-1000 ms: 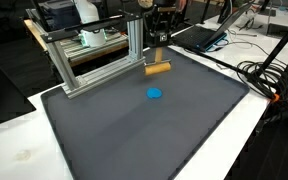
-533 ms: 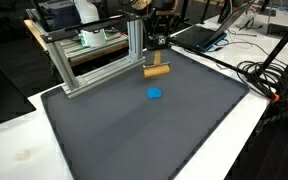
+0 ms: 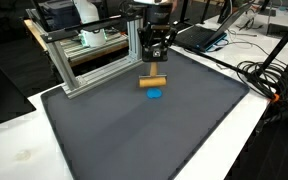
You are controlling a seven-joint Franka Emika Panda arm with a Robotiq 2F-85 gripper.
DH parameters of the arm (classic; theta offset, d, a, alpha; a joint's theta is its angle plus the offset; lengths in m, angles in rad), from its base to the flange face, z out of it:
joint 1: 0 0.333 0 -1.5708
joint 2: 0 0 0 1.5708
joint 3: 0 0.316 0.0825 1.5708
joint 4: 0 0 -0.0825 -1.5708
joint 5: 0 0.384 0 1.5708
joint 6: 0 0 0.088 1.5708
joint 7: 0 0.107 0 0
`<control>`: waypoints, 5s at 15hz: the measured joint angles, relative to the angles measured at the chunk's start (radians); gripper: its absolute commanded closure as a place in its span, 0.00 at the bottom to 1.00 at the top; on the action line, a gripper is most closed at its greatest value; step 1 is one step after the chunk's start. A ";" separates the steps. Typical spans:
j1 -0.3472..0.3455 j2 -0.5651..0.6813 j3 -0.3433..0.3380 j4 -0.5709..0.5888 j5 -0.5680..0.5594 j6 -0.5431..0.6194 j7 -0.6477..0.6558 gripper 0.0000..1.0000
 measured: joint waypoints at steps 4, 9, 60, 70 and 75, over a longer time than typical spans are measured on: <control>0.014 0.016 -0.009 -0.009 -0.035 0.022 0.103 0.78; 0.036 0.023 -0.009 -0.011 -0.046 0.024 0.201 0.78; 0.026 0.131 -0.031 0.066 -0.023 0.067 0.248 0.78; 0.026 0.148 -0.040 0.088 -0.023 0.069 0.246 0.78; 0.025 0.151 -0.040 0.089 -0.016 0.073 0.208 0.78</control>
